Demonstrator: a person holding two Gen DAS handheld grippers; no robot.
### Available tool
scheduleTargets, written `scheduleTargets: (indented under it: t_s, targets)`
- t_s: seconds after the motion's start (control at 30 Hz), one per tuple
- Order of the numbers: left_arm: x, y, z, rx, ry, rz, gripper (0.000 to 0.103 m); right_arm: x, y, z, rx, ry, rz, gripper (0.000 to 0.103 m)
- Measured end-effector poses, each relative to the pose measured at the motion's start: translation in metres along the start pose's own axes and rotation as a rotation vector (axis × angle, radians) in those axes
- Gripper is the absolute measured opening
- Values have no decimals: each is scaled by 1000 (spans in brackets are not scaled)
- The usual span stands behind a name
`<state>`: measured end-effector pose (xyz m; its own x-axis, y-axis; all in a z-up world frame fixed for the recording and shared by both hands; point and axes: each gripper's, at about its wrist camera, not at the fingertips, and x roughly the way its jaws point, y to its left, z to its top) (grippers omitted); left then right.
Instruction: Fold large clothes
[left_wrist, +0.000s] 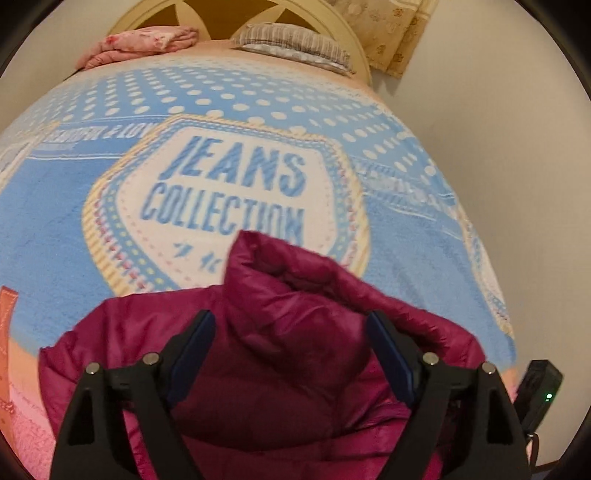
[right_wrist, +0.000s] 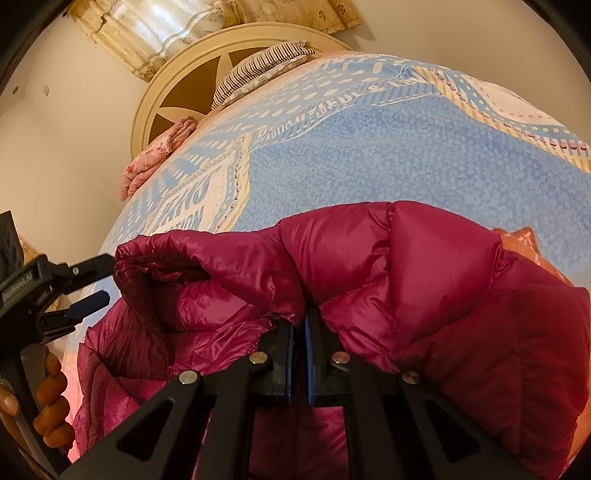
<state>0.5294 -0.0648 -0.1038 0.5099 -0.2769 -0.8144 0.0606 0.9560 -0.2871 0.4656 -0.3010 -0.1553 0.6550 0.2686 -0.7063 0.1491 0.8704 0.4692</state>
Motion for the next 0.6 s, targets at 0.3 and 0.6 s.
scheduleTargets:
  t_s: [0.3,0.6]
  targets:
    - [4,-36,-7,116,13,117,86,0,-2,-1,7,-4,13,3]
    - [29,2,-12,-8,59,125,17,0,-1,-1,0,-5,10,3]
